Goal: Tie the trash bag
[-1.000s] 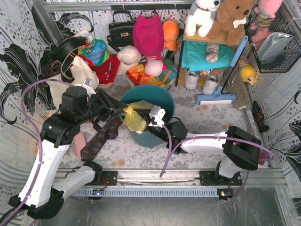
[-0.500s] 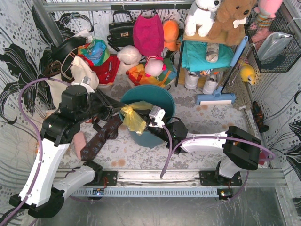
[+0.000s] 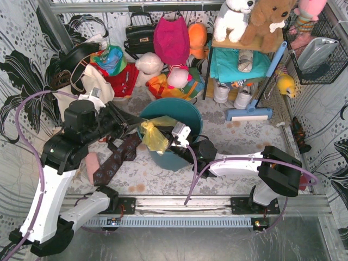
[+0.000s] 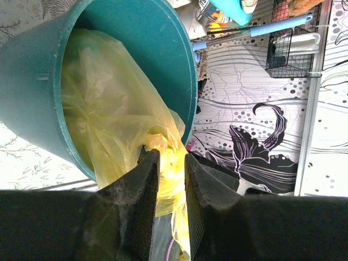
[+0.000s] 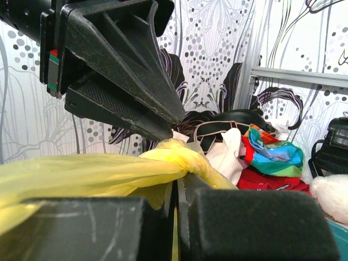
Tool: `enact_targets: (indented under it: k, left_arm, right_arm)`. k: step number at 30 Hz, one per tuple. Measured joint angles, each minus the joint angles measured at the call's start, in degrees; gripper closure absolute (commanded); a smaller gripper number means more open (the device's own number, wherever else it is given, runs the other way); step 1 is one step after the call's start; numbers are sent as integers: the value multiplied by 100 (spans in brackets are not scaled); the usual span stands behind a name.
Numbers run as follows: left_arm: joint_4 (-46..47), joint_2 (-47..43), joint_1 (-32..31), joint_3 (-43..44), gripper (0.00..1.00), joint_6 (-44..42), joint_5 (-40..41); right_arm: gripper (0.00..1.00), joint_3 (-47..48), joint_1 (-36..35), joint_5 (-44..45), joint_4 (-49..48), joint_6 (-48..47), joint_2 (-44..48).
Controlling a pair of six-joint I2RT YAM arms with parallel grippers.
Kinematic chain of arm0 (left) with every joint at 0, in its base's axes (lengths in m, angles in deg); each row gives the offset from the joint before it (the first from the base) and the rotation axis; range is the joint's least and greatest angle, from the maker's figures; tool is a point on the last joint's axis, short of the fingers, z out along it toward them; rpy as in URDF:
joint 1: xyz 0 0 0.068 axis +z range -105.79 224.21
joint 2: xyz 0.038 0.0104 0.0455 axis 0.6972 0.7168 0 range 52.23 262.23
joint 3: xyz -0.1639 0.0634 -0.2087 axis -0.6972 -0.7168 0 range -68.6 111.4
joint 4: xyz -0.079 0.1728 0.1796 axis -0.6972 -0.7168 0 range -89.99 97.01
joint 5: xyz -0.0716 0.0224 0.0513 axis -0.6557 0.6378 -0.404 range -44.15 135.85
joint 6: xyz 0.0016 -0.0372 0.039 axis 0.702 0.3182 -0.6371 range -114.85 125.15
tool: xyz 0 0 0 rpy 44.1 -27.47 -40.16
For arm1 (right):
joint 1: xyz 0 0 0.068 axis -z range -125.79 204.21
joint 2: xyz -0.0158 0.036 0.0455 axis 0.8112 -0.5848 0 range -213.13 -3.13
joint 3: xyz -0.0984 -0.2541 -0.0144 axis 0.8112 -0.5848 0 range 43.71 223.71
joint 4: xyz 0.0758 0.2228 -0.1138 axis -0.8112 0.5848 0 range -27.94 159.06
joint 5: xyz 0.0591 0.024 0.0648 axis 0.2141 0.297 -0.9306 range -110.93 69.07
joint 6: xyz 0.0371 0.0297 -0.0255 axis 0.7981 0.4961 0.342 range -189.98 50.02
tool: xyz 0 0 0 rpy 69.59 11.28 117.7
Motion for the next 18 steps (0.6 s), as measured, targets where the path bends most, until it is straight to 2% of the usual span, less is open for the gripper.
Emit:
enact_targets:
  k: [18]
  left_arm:
    - [-140,52,0,-15,61,-17,13]
  right_arm:
    - [100,0,0,2,37,-4,11]
